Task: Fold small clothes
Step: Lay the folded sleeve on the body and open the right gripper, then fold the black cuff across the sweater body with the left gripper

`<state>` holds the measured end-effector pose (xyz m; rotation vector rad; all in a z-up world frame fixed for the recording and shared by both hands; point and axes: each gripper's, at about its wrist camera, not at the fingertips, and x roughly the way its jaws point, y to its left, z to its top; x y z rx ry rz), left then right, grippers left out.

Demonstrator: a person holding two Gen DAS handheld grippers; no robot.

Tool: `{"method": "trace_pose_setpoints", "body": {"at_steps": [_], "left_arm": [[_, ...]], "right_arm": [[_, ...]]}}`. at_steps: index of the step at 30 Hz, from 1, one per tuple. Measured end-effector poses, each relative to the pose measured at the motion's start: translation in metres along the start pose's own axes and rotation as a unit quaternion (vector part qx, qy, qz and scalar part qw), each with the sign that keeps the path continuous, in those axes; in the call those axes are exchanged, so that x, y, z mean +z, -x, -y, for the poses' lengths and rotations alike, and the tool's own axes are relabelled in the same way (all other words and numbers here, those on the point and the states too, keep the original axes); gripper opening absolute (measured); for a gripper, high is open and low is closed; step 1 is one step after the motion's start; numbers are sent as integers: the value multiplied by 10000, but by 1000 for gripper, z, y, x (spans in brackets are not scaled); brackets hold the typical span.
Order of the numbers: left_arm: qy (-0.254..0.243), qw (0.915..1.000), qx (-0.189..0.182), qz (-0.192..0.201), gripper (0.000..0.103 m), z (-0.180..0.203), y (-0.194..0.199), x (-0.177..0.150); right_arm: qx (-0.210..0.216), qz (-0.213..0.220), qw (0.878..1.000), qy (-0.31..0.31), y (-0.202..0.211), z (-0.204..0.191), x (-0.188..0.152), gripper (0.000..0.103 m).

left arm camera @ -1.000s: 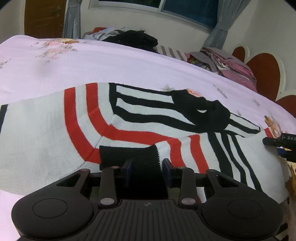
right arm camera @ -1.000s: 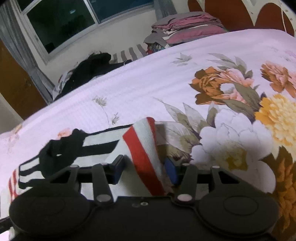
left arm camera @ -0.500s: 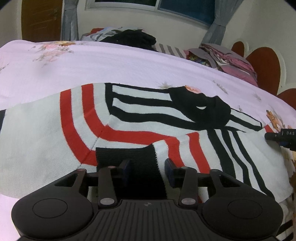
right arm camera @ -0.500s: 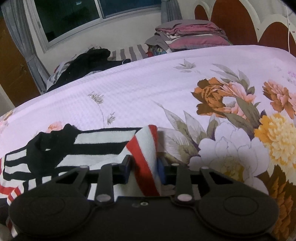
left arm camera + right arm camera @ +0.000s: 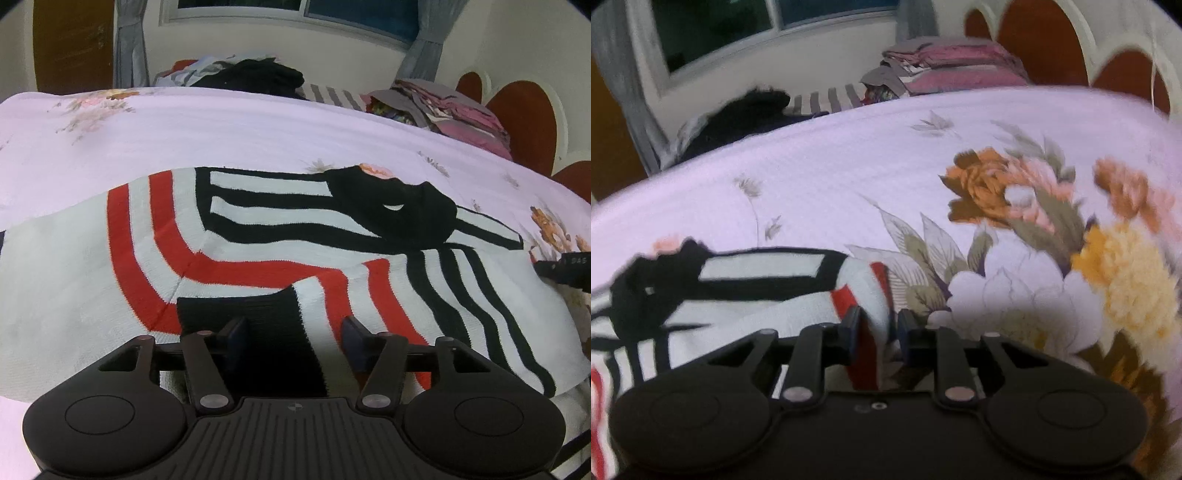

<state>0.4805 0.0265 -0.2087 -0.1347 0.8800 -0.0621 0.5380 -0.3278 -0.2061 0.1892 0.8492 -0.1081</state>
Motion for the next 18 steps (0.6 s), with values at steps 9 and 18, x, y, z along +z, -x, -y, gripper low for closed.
{"method": "trace_pose_setpoints", "body": {"at_steps": [9,18], "left_arm": [[190,9995,114,-204,58,-3,14,5],[381,9986,359,-70,73,-47,47,1]], "right_arm": [[251,394,9987,205,51,-24,-1,36],[1111,214,9910,715,76,-112,-37,37]]}}
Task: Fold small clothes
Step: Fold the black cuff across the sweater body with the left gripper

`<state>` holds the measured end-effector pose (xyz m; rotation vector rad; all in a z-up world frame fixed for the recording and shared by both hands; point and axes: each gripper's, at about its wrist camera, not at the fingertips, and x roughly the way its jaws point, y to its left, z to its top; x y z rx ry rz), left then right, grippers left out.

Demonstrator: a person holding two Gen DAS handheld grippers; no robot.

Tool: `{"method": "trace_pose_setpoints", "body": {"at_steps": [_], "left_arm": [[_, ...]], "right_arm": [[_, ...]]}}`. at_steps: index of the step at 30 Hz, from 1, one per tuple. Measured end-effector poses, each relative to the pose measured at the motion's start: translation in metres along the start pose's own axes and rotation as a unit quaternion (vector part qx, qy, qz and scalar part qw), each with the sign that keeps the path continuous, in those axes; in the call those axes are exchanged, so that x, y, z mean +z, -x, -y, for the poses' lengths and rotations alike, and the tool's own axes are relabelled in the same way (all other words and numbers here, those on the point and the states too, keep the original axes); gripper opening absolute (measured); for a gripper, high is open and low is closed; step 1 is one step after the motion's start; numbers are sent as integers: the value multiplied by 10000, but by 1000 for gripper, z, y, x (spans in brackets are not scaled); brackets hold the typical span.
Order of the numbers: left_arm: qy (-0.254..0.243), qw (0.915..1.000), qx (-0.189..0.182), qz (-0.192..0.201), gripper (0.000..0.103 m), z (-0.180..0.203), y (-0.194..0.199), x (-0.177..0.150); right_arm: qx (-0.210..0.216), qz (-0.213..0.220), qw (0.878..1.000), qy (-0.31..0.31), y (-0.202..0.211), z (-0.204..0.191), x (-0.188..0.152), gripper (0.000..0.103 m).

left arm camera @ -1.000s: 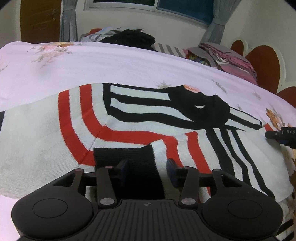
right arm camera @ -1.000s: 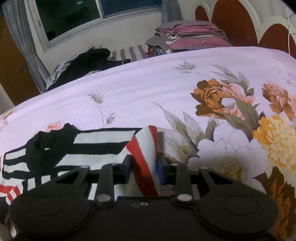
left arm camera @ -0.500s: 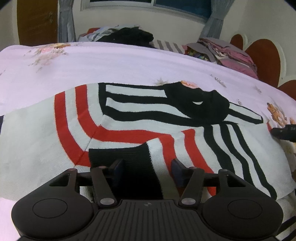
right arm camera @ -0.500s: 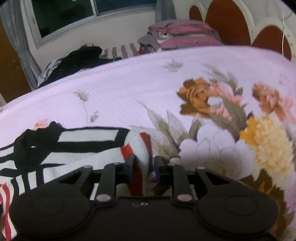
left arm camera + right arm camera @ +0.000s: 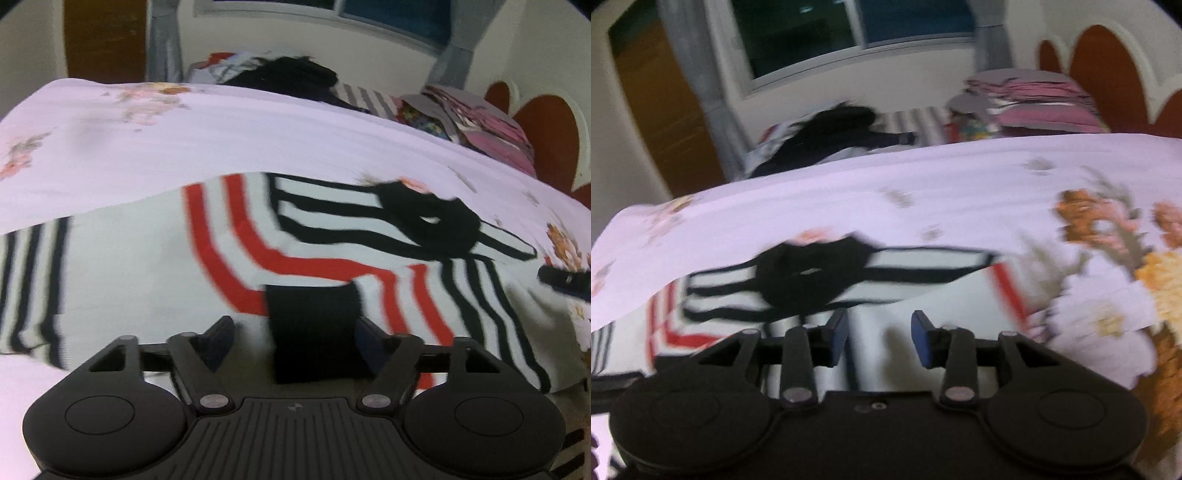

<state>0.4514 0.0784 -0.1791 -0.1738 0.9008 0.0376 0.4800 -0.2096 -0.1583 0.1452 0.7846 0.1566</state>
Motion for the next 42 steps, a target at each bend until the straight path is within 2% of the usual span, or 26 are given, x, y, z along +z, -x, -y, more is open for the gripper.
{"method": "trace_pose_setpoints", "body": {"at_steps": [7,11,15,22,27,34,36,38,39,40,42], "left_arm": [[378,9985,396,-2,73,-75,16,-5],[597,9952,779,-49,73,-119,20,-8],[691,9918,1071,-5,73,-150,23,-10],[894,9888,1192,-42,73,-190,21,-14],[1093,9870,1170,-94,73,-219,23,-15],[1758,9757,1302,-117,73,-276,31,-28],[2022,9729,1120,-16,73,-287,33,-32],[2187,9706,1008,43,73,-293,33,-32],[2293,9686,956,60,73,-295,34,-32],[2425,9660,890,117,73,-298,37,-33],[2656,9607,785,163,73,-305,38,-36]], "right_arm": [[457,-323,9976,411,-12,-80,-28,37],[652,-423,9955,534,-17,-117,-36,37],[712,-480,9934,761,-24,-147,-40,38],[709,-592,9922,841,-34,-180,-46,42],[584,-622,9918,951,-40,-189,-51,45],[427,-801,9901,1068,-56,-194,-66,46],[361,-757,9885,1255,-61,-199,-70,43],[365,-738,9870,1381,-63,-204,-72,34],[410,-740,9876,1322,-63,-204,-71,30],[493,-768,9881,1238,-62,-204,-69,22],[550,-712,9898,1104,-59,-204,-66,18]]}}
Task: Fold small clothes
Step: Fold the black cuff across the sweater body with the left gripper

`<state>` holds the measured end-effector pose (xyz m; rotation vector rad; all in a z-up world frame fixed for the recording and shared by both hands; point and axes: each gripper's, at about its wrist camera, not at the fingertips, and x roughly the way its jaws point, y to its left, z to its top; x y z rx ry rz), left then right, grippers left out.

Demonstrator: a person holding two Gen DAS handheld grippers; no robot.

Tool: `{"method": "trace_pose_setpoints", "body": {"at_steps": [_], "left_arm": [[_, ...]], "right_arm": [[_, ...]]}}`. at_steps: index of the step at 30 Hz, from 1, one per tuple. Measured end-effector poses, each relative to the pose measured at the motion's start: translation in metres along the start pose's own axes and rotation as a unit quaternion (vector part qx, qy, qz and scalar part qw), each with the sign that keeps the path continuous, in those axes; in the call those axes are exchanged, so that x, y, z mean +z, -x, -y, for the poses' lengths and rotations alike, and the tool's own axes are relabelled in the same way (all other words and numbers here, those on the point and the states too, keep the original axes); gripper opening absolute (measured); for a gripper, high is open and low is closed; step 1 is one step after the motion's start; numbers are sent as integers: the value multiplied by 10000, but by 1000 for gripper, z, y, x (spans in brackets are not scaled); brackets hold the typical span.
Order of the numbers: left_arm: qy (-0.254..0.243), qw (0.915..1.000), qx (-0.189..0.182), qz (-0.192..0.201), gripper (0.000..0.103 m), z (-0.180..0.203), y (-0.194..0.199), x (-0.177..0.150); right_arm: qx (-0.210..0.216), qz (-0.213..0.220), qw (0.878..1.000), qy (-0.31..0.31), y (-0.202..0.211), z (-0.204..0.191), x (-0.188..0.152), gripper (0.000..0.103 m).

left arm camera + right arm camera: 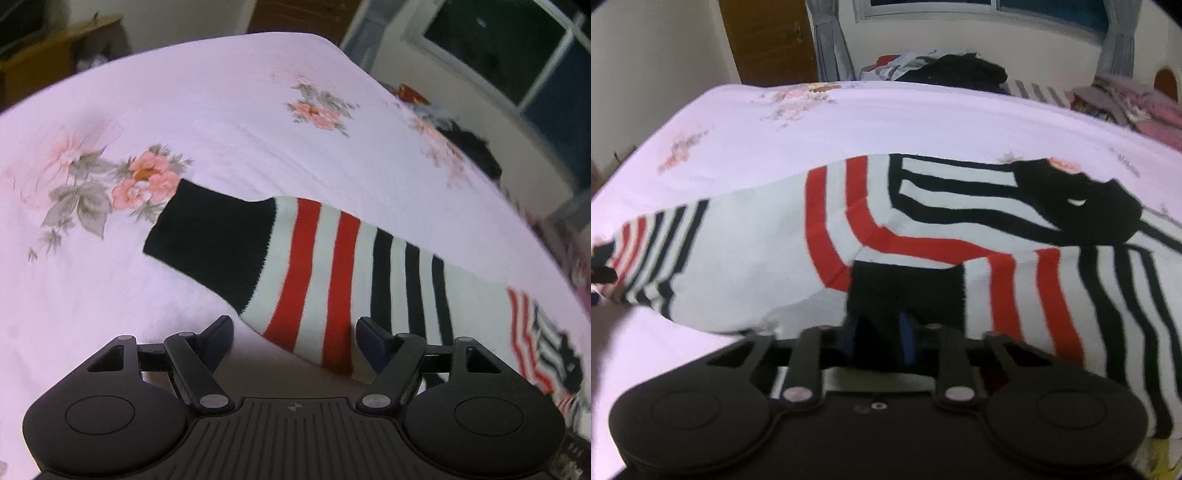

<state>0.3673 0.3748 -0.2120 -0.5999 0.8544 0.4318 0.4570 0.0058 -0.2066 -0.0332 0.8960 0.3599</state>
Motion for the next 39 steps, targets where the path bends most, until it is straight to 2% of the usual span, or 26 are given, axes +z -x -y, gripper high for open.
{"method": "trace_pose_setpoints", "body": {"at_steps": [2,3,4,5,10,13,15,16,17,22,24,27,30,33,36,39], "left_arm": [[221,9997,-59,11,73,-7,2,0],[278,9996,-99,14,73,-9,1,0],[271,9995,-145,-24,73,-10,-2,0],[256,9995,-204,-29,73,-11,-6,2],[472,9970,-498,348,73,-14,-16,4],[563,9951,-583,558,71,-13,-22,5],[473,9954,-472,683,50,-7,-24,5],[458,9955,-475,682,31,-6,-27,6],[506,9954,-470,658,16,-8,-29,7],[470,9942,-506,824,7,-4,-27,12],[230,9933,-627,946,6,8,-19,14],[-287,9892,-927,1101,6,38,-2,19],[-829,9788,-1354,1294,6,79,18,21],[-1348,9627,-1909,1363,6,132,36,14],[-1840,9437,-2453,1239,6,188,44,-4],[-2308,9258,-2829,981,6,242,43,-34]], "right_arm": [[184,120,9997,-96,5,-1,3,19],[244,98,9996,-105,5,-2,5,24],[280,36,9995,-113,2,-4,5,35],[282,4,9995,-124,1,-5,4,41],[339,120,9989,-304,8,0,5,41],[212,268,9991,-240,17,4,7,42],[138,344,9989,-280,20,9,9,43],[93,383,9987,-330,21,13,10,43],[48,424,9983,-396,22,17,10,43],[-281,244,9978,-555,11,32,5,43],[-249,24,9981,-562,0,36,0,44],[-70,78,9979,-646,2,41,1,48],[55,288,9965,-781,15,48,3,48],[115,443,9944,-951,31,62,3,48],[105,539,9905,-1261,48,84,-1,48],[21,618,9861,-1545,66,110,-9,48]]}}
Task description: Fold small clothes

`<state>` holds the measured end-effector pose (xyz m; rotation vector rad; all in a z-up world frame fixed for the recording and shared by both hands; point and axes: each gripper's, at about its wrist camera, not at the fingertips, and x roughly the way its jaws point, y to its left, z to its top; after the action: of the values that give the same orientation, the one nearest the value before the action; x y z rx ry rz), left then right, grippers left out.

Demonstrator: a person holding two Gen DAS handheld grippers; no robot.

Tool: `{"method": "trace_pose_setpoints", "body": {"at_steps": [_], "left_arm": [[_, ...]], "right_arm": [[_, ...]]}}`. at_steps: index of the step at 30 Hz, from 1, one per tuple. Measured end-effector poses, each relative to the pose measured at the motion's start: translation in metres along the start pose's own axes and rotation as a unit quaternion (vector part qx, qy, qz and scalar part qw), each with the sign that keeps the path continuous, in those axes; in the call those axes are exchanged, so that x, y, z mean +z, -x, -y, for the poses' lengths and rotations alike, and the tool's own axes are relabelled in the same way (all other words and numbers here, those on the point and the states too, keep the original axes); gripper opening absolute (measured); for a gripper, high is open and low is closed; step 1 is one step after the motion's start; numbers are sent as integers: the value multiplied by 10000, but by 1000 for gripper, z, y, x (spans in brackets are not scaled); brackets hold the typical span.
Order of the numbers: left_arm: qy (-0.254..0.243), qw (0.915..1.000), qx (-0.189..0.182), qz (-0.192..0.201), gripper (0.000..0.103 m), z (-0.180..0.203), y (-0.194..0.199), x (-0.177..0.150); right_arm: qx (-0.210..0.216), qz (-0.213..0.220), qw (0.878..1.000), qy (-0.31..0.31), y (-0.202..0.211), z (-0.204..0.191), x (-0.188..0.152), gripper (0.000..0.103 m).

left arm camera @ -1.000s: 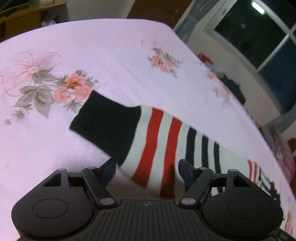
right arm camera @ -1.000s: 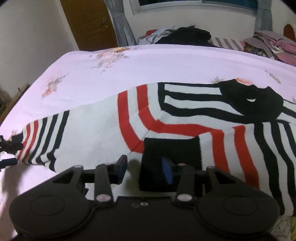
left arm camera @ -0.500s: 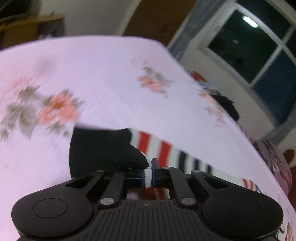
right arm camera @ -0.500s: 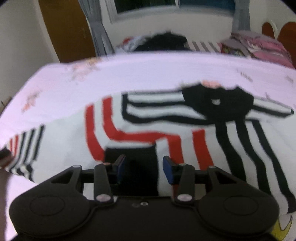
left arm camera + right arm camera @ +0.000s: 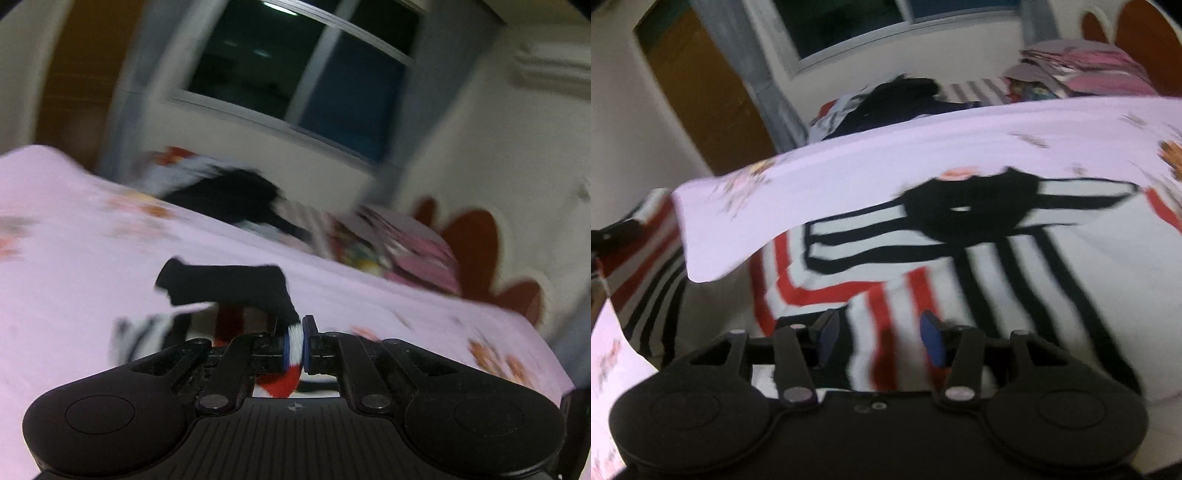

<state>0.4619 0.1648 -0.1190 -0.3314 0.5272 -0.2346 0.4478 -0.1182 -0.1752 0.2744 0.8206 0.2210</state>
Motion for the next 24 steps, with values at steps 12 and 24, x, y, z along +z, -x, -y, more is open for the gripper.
{"method": "trace_pose_setpoints", "body": {"at_steps": [12,24], "left_arm": [[-1413,9784,-437,-1447,7,137,-67,-77],[-1364,9837,239,-1149,81,108,-25,-65]], "right_arm": [[-473,212,9983,-264,51,72,-11,53],[-88,217,9997,-23,50,52,-6,62]]}}
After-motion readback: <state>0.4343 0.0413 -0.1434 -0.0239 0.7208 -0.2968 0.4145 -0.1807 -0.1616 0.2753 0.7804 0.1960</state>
